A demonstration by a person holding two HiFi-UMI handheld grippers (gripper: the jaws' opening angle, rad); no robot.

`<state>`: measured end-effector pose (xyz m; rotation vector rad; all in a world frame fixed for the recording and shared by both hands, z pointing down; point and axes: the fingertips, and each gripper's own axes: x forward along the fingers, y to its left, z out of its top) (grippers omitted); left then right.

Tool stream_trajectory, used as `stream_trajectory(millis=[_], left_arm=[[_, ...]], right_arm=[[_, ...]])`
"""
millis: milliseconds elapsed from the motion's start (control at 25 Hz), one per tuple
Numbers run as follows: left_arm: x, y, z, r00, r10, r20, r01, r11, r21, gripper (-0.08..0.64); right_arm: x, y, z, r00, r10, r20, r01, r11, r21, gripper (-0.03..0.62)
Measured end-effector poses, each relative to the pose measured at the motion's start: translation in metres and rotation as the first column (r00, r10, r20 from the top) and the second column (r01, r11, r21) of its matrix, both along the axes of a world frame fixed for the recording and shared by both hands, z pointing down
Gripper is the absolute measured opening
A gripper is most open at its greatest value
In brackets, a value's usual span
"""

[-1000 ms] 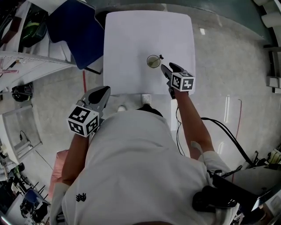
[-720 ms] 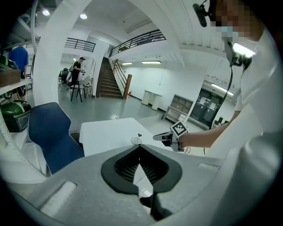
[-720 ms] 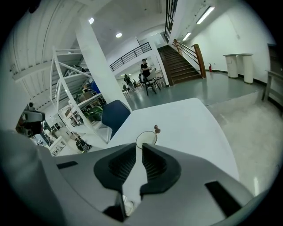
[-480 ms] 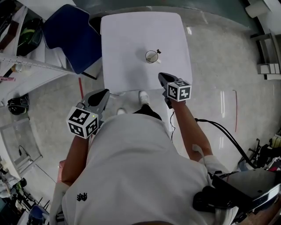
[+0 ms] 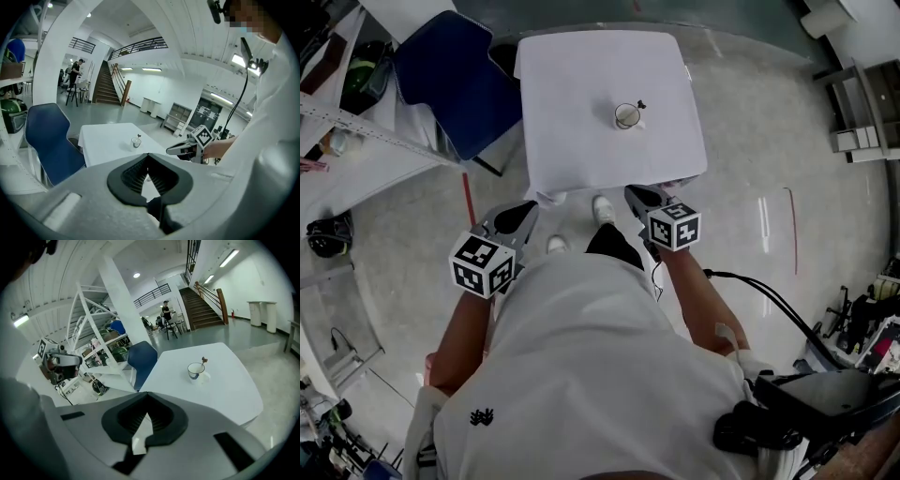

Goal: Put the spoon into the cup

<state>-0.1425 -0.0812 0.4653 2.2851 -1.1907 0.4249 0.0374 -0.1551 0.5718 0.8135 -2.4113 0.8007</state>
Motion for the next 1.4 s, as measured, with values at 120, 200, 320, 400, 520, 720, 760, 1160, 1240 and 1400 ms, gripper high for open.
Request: stream_trajectory(millis=[120, 200, 320, 400, 520, 720, 760, 1160, 1240, 1400], left_arm=[[-0.005, 0.019, 0.008, 1.0, 0.021, -0.008, -0.021, 1.0, -0.008, 0.011], [-0.004, 0.029, 0.011, 0.999, 0.035, -0.01, -0.035, 0.999, -0.013, 0.011], [0.0, 0.04, 0.011, 0.998, 0.052, -0.018, -0.052, 0.999, -0.01, 0.011], [0.001, 0.047, 0.011, 0.998, 0.065, -0.024, -0.065, 0.998, -0.009, 0.011], [0.002, 0.054, 0.012, 0.996, 0.086, -0.026, -0.087, 0.996, -0.01, 0.011], [0.004, 0.066, 0.012, 0.994, 0.103, -0.028, -0.104, 0.995, -0.005, 0.011], [0.003, 0.067, 0.012, 0.994, 0.105, -0.028, -0.105, 0.994, -0.005, 0.011], [-0.007, 0.079, 0.015, 0.994, 0.106, -0.028, -0.106, 0.994, -0.008, 0.011], [-0.009, 0.08, 0.014, 0.995, 0.101, -0.029, -0.101, 0.995, -0.005, 0.011], [-0.016, 0.078, 0.015, 0.995, 0.091, -0.026, -0.091, 0.996, -0.003, 0.011]], right_arm=[[-0.01, 0.03, -0.009, 1.0, -0.013, 0.013, 0.013, 1.0, 0.006, 0.009], [-0.013, 0.044, -0.015, 1.0, -0.013, 0.025, 0.013, 1.0, 0.006, 0.009], [-0.015, 0.062, -0.021, 0.999, -0.015, 0.032, 0.015, 1.0, 0.006, 0.008], [-0.02, 0.072, -0.025, 0.999, -0.02, 0.032, 0.02, 1.0, 0.012, 0.009], [-0.027, 0.084, -0.029, 0.999, -0.041, 0.005, 0.041, 0.998, 0.046, 0.008], [-0.032, 0.105, -0.025, 0.997, -0.067, -0.024, 0.068, 0.996, 0.06, 0.008], [-0.032, 0.108, -0.025, 0.997, -0.067, -0.025, 0.069, 0.996, 0.061, 0.008], [-0.044, 0.12, -0.028, 0.998, -0.067, -0.021, 0.069, 0.995, 0.068, 0.008], [-0.047, 0.121, -0.03, 0.997, -0.075, -0.021, 0.076, 0.994, 0.074, 0.008], [-0.055, 0.119, -0.033, 0.996, -0.09, -0.022, 0.091, 0.992, 0.086, 0.008]])
